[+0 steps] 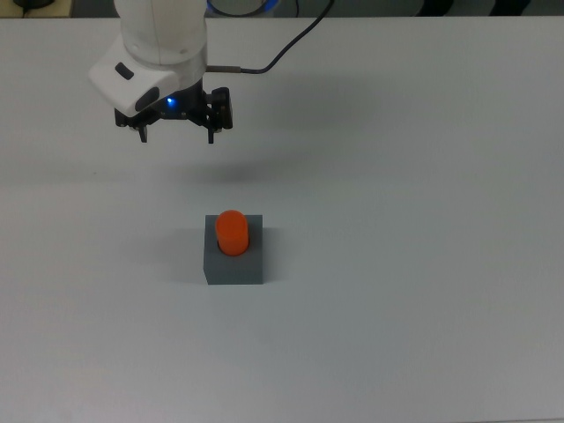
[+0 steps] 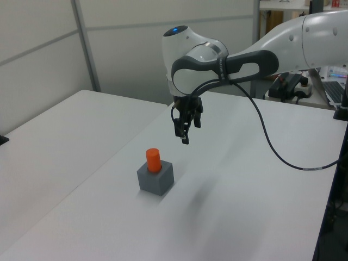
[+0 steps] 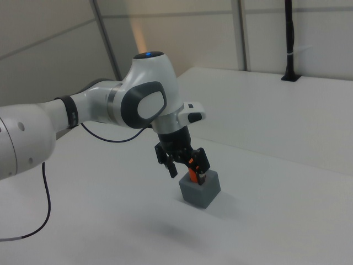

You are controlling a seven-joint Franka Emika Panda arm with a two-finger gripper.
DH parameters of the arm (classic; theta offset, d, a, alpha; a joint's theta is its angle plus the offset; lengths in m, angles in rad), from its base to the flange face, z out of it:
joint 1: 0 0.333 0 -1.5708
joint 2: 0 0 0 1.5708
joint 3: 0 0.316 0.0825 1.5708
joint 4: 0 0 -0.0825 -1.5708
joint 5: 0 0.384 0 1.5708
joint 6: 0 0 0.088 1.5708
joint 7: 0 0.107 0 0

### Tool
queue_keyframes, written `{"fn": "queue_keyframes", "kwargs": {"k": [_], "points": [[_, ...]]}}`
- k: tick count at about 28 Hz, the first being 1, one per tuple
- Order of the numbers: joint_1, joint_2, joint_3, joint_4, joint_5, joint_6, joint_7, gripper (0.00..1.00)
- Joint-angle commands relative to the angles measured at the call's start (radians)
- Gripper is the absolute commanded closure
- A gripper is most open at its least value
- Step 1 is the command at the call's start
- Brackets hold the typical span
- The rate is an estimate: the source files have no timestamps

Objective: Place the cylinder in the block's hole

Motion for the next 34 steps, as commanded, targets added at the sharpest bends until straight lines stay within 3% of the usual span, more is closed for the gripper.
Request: {"fn": "queue_keyframes", "kwargs": {"k": [1,13,34], "points": [[0.004,0.006,-0.008,0.004,0.006,-0.022,-0.007,0.0],[-0.001,0.006,-0.008,0.003,0.035,-0.025,-0.005,0.0],[0.002,0.013,-0.004,0.004,0.035,-0.028,0.0,0.0]]}}
